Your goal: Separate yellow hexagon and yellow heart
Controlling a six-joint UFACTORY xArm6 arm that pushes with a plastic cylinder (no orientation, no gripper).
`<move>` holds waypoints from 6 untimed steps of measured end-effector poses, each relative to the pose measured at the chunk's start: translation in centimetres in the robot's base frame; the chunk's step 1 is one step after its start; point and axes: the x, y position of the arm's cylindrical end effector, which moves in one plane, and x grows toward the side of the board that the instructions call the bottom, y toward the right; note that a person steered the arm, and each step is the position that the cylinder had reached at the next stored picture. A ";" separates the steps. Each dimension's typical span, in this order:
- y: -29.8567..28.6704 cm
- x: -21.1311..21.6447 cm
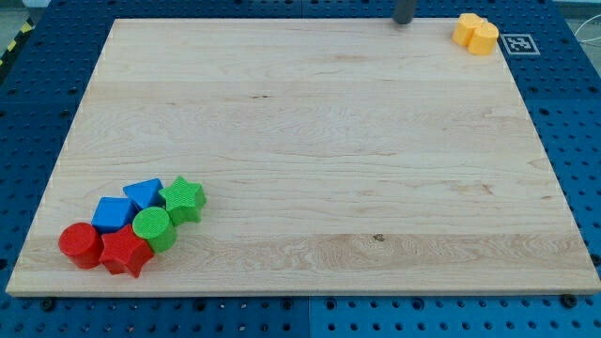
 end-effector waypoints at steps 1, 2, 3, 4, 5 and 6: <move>2.7 0.0; 4.3 0.0; 11.0 0.0; 15.3 1.0; 11.6 5.7; 7.4 7.4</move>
